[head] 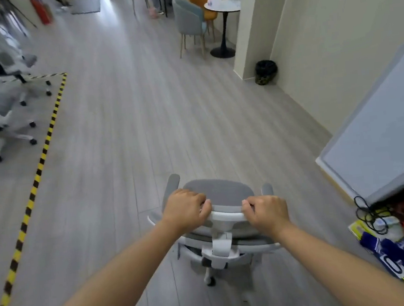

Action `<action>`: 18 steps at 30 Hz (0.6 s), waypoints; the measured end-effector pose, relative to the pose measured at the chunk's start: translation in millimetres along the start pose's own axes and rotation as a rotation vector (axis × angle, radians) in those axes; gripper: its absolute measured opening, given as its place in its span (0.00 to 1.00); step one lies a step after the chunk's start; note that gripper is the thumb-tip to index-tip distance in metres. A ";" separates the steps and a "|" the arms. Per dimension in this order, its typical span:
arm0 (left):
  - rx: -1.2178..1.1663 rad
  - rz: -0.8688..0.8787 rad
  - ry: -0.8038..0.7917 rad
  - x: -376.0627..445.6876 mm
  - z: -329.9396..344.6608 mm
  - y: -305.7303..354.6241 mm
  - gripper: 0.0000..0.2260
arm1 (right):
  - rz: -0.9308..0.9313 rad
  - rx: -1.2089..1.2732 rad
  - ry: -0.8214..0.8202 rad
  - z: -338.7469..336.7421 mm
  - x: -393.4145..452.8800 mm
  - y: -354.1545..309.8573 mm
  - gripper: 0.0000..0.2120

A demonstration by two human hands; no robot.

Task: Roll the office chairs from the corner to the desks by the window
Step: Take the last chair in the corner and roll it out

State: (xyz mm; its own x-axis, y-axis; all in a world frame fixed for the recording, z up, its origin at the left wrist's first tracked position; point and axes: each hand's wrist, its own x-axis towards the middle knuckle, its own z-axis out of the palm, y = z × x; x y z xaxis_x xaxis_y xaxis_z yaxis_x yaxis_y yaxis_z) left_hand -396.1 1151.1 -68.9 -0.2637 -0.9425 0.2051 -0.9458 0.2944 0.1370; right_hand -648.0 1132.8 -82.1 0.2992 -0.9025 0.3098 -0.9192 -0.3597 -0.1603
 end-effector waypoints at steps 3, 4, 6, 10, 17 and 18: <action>0.012 -0.123 0.016 -21.2 -11.5 -55.0 0.19 | -0.108 0.049 -0.008 19.5 40.3 -51.3 0.21; 0.013 -0.165 0.026 -28.0 -14.8 -73.1 0.18 | -0.146 0.060 -0.010 26.7 53.8 -68.1 0.21; 0.018 -0.238 0.032 -40.8 -21.3 -109.7 0.18 | -0.219 0.084 -0.032 42.6 81.3 -103.0 0.20; 0.061 -0.379 0.028 -62.6 -39.4 -189.9 0.19 | -0.357 0.099 -0.066 82.5 144.0 -180.0 0.21; 0.066 -0.614 0.023 -102.0 -69.3 -331.1 0.18 | -0.578 0.159 -0.168 149.8 243.6 -327.3 0.23; 0.065 -0.644 0.034 -107.4 -72.5 -351.3 0.18 | -0.614 0.170 -0.165 156.6 257.2 -349.4 0.23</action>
State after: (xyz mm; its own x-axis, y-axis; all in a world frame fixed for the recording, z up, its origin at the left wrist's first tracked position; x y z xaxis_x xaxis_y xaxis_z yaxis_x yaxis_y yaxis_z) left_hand -21.8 1160.4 -68.8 0.3657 -0.9213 0.1320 -0.9223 -0.3397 0.1842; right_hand -209.8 989.3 -93.1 0.8044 -0.5406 0.2463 -0.5194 -0.8413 -0.1501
